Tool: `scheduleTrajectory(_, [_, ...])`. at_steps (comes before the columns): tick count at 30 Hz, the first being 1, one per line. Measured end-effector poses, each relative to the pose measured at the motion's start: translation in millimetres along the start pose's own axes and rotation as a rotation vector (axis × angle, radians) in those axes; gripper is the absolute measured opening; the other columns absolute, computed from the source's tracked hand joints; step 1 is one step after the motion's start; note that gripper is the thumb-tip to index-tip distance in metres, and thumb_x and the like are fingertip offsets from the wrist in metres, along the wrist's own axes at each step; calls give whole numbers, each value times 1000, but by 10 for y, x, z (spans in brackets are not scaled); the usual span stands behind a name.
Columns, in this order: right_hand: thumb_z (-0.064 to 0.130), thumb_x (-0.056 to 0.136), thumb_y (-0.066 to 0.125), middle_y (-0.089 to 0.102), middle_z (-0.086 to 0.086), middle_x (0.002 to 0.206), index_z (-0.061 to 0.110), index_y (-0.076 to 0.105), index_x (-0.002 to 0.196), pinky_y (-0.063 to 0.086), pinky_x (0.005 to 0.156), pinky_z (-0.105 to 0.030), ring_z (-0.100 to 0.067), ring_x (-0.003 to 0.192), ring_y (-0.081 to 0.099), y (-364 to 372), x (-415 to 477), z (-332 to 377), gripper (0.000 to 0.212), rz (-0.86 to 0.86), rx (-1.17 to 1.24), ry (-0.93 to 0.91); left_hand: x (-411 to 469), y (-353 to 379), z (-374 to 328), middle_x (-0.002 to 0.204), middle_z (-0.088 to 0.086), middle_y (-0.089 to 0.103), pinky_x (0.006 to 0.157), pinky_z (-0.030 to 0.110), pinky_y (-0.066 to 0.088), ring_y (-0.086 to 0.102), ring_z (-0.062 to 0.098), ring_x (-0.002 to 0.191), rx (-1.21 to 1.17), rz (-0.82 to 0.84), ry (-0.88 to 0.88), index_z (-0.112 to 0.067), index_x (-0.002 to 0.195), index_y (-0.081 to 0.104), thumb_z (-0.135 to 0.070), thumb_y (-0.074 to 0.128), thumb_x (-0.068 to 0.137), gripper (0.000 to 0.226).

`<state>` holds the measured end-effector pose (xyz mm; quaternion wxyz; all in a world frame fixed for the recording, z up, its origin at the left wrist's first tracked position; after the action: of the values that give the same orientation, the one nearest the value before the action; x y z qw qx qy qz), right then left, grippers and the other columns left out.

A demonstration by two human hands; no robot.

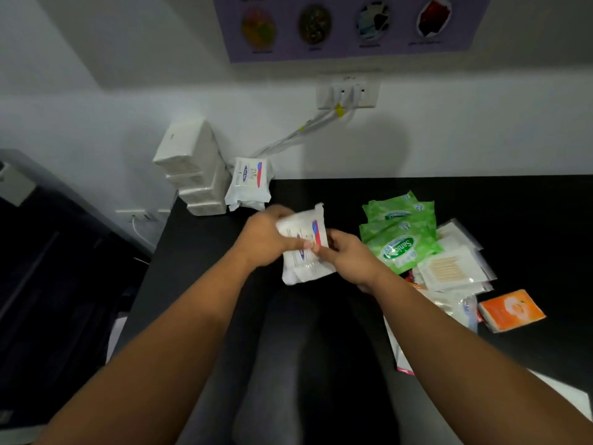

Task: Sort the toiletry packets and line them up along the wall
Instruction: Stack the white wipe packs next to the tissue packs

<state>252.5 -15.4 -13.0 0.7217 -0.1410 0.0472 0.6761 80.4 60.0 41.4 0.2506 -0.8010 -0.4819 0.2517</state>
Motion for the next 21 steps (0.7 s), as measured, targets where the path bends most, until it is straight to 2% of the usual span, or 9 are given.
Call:
scheduleTrajectory(3, [18,94,63,73,-8,113,12,63,123,54,96,-43,-25,104,70,292,355,238,29,-12,250,62,148,-301,123,105,-4,68,77,26,57,68,8,92,-264,-222,-68,-26,120,50,-29,91,68,67])
scheduleTrajectory(5, [18,96,61,72,-6,112,15,64,117,55,95,-45,-24,103,70,472,595,445,22,-53,276,83,236,-424,207,108,-1,66,71,19,56,68,6,90,-351,-332,-99,-24,121,43,-28,85,77,61])
scheduleTrajectory(8, [12,100,53,70,-6,113,6,63,122,59,85,-36,-22,101,69,701,920,731,25,-67,307,101,400,-554,332,115,1,61,62,5,49,67,9,97,-319,-409,-83,-15,123,40,-13,71,89,47])
scheduleTrajectory(10, [13,100,54,70,-8,115,4,64,124,60,81,-34,-23,101,69,792,1148,825,28,-105,250,65,538,-626,396,124,6,60,66,-2,43,63,16,111,-238,-420,-51,-10,131,41,-5,64,91,46])
scheduleTrajectory(13, [20,97,60,73,-10,109,5,68,119,61,82,-42,-24,93,72,854,1459,932,29,-234,121,38,735,-734,430,134,7,53,74,-7,31,51,14,120,-55,-418,19,-5,140,44,0,58,92,50])
scheduleTrajectory(14, [23,96,61,73,-11,108,5,68,118,61,81,-41,-24,91,72,866,1546,961,29,-262,67,38,796,-759,448,133,8,53,77,-4,33,51,15,119,-5,-411,40,-4,137,47,1,57,91,48])
scheduleTrajectory(17, [26,97,60,72,-8,111,6,67,122,57,73,-29,-20,92,69,925,1712,989,33,-275,-26,42,921,-783,494,129,15,54,88,19,38,51,27,119,115,-376,39,-4,131,53,0,54,90,41])
scheduleTrajectory(21, [27,97,59,70,-7,117,6,65,125,57,85,-34,-18,96,67,1012,1786,898,35,-275,-48,54,1034,-731,582,131,21,49,100,41,44,48,37,118,236,-310,-12,-1,129,50,-6,54,88,42])
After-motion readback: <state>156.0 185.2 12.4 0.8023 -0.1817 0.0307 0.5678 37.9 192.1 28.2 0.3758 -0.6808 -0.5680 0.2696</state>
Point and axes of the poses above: each hand's wrist, its own x-axis towards the middle knuckle, its own y-axis out of the palm, z = x × y, the point moved 1 cm from there along x, towards the middle knuckle
